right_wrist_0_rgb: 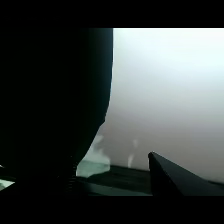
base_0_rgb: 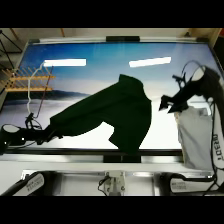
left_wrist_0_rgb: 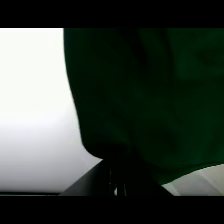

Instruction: Fold the shirts.

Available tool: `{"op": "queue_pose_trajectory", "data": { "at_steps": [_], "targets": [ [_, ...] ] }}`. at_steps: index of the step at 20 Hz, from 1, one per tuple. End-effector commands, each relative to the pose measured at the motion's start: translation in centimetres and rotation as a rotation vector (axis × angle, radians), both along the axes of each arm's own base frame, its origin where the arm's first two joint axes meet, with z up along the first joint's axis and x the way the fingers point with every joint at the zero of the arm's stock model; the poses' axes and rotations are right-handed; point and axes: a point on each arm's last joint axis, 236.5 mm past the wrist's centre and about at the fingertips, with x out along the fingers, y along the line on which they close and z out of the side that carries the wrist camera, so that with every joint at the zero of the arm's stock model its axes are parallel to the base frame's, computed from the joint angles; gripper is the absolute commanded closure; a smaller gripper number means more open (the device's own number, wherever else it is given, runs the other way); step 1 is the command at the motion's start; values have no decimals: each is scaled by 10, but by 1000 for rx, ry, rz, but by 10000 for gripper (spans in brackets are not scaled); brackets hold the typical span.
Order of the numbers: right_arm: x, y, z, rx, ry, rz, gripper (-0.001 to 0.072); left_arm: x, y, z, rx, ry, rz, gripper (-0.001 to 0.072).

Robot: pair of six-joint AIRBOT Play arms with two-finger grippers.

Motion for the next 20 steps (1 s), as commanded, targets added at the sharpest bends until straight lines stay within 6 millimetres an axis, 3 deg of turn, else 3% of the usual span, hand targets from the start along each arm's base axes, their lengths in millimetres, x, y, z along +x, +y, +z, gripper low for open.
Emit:
{"op": "queue_pose_trajectory", "data": {
  "at_steps": [1,4,8,9,10,11,13,14,15,16,17,18,19,20],
  "targets": [
    [-50,21,-60,73,60,-90,150,5,-8,26,-18,-68,-42,673],
    [-53,55,-87,153,23,-162,151,13,-5,42,9,-131,-43,673],
    [-35,68,-99,134,-73,-184,160,13,-8,49,-1,-134,-61,673],
    [-29,70,-98,141,-93,-201,314,13,-8,50,1,-137,-62,673],
    [-24,72,-97,151,-104,-230,520,15,-7,52,3,-142,-61,673],
    [-19,76,-93,173,-111,-248,644,17,-6,55,4,-149,-65,673],
    [0,79,-67,194,-199,-207,644,28,-5,77,5,-183,-94,674],
    [17,78,-38,199,-296,-167,644,42,-1,101,26,-241,-116,674],
    [35,73,-2,184,-407,-129,644,60,5,140,75,-344,-149,674],
    [55,64,49,147,-560,-78,644,80,13,190,142,-473,-168,674],
    [69,55,107,101,-719,-25,644,96,20,259,233,-641,-177,674],
    [76,45,182,33,-910,41,644,102,24,335,327,-813,-176,674],
    [72,35,258,-45,-1097,83,644,96,23,423,435,-1015,-163,674],
    [57,24,335,-129,-1284,102,644,78,17,502,532,-1201,-142,674]
  ]
}}
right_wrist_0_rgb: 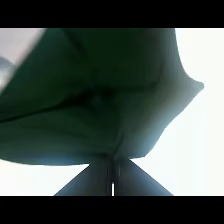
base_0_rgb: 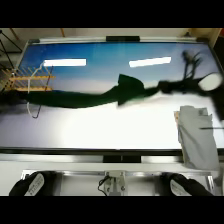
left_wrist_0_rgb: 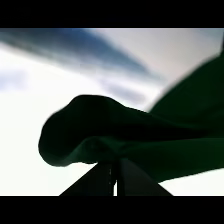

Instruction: Fold the shirts.

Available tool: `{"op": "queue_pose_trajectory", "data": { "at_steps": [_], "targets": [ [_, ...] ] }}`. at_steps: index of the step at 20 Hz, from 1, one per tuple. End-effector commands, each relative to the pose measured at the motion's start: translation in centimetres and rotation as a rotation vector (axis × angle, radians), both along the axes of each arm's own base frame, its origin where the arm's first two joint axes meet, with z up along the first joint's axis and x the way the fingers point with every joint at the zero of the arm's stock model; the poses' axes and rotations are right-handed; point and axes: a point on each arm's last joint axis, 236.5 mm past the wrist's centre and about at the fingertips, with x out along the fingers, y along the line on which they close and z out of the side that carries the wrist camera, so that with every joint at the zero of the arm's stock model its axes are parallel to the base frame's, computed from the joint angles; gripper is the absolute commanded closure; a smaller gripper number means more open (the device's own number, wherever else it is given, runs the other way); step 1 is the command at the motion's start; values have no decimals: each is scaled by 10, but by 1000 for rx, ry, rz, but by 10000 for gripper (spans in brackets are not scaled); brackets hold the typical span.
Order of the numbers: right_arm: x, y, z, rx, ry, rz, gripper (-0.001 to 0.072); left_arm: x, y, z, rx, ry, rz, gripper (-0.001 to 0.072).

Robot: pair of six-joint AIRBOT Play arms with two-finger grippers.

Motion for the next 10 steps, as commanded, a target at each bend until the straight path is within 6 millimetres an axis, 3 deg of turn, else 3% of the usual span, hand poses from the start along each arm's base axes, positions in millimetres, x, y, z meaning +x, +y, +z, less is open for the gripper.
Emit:
{"op": "queue_pose_trajectory", "data": {
  "at_steps": [1,2,3,4,5,7,9,10],
  "targets": [
    [-50,-40,245,-313,-620,-29,644,-57,-19,254,247,-624,40,674],
    [-87,-51,304,-385,-765,-72,644,-93,-32,312,295,-783,53,673],
    [-122,-58,345,-417,-871,-114,644,-127,-46,351,311,-893,60,673],
    [-157,-64,376,-436,-955,-160,644,-153,-58,373,282,-955,67,674],
    [-191,-67,398,-422,-1023,-200,644,-176,-68,386,210,-988,78,674],
    [-240,-70,418,-397,-1103,-244,644,-204,-80,390,180,-1010,80,674],
    [-267,-74,419,-392,-1116,-271,644,-216,-79,382,230,-990,105,674],
    [-271,-80,413,-381,-1086,-294,644,-215,-73,375,248,-960,128,674]
  ]
}}
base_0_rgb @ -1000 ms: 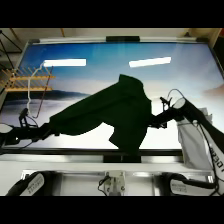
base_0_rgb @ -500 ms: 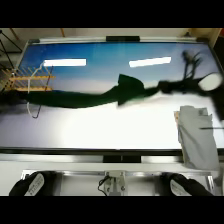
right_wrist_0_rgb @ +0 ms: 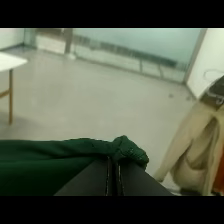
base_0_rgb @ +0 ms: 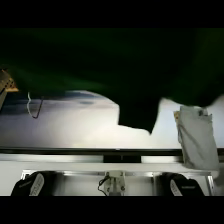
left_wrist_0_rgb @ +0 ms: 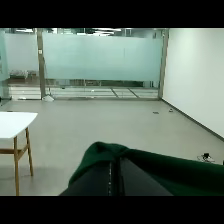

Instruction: Fold the shirts.

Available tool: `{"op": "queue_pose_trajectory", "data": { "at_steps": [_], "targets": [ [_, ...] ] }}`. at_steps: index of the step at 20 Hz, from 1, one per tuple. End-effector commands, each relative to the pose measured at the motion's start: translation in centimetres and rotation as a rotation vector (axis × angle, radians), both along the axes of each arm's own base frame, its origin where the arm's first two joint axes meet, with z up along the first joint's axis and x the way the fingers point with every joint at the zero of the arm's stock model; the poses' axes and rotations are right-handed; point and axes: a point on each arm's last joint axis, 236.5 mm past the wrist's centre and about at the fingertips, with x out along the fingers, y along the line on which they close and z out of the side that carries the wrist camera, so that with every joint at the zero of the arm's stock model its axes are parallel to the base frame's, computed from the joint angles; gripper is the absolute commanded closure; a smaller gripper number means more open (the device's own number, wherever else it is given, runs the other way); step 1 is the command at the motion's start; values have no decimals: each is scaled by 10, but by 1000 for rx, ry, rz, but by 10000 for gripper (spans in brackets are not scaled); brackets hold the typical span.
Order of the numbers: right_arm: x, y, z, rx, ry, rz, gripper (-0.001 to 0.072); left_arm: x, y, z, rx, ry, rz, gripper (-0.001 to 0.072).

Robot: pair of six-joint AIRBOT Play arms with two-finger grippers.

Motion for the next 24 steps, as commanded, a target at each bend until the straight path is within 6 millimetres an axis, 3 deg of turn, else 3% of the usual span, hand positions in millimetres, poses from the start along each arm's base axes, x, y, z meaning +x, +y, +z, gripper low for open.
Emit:
{"op": "queue_pose_trajectory", "data": {
  "at_steps": [1,3,5,6,9,10,12,14,16,19,21,24],
  "targets": [
    [-50,-21,4,32,-19,-88,644,-27,4,-7,0,31,75,674],
    [-33,-32,-25,18,113,-140,644,-10,15,-42,-1,175,102,673],
    [-5,-39,-67,11,300,-167,644,16,24,-97,-23,379,88,673],
    [12,-40,-97,12,433,-169,644,28,29,-130,-42,495,77,673],
    [66,-32,-211,54,855,-148,643,72,46,-239,-119,806,37,674],
    [86,-25,-254,65,970,-122,644,87,52,-284,-141,919,18,675],
    [129,-11,-335,99,1109,-69,644,111,56,-376,-214,1131,-23,676],
    [174,5,-395,168,1153,-20,644,139,56,-441,-267,1211,-35,676],
    [220,13,-432,259,1151,-11,644,182,58,-478,-270,1202,-27,676],
    [282,23,-470,372,1077,10,644,248,66,-511,-288,1175,12,676],
    [314,22,-484,427,998,-1,644,286,70,-530,-300,1171,25,675],
    [341,26,-492,385,911,10,644,332,73,-546,-304,1147,35,674]
  ]
}}
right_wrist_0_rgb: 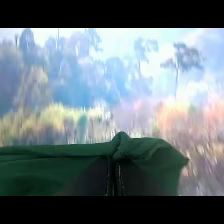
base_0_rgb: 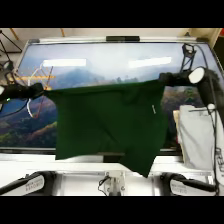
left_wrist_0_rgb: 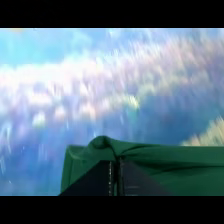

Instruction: Fold the shirts.

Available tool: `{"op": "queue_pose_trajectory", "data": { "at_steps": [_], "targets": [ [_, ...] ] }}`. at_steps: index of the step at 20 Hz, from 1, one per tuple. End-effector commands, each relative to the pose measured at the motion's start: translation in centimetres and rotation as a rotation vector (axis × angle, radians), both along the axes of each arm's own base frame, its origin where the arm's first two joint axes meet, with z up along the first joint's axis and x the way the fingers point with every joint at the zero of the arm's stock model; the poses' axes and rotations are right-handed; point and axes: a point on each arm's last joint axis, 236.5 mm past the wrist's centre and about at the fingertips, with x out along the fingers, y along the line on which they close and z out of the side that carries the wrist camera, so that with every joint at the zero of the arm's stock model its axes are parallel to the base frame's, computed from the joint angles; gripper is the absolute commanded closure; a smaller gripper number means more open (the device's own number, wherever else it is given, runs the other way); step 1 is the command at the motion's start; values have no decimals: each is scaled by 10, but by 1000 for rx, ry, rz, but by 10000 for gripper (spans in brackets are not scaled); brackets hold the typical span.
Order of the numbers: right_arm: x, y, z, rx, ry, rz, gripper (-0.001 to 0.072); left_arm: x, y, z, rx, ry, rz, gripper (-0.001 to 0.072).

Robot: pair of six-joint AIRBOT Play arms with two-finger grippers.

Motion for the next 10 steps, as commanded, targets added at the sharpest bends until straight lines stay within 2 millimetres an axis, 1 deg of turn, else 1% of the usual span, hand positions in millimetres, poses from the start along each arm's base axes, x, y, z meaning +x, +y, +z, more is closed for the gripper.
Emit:
{"op": "queue_pose_trajectory", "data": {
  "at_steps": [1,2,3,4,5,6,7,8,10],
  "targets": [
    [40,4,-17,11,-116,-27,644,55,2,-29,10,-35,28,673],
    [40,6,-26,15,-97,-26,644,59,-4,-37,-4,-18,18,673],
    [36,7,-37,18,-60,-20,643,58,-13,-45,-24,5,3,673],
    [30,8,-45,11,-21,-6,644,52,-22,-51,-28,38,-28,673],
    [23,6,-48,-5,9,5,643,43,-28,-53,-21,66,-73,673],
    [13,1,-47,-25,42,19,644,29,-30,-53,-7,102,-131,673],
    [0,-3,-44,-39,85,33,644,14,-30,-52,5,144,-170,674],
    [-18,-9,-42,-51,146,46,644,-4,-28,-50,8,200,-200,674],
    [-70,-21,-50,-72,346,78,643,-43,-32,-55,-12,336,-267,674]
  ]
}}
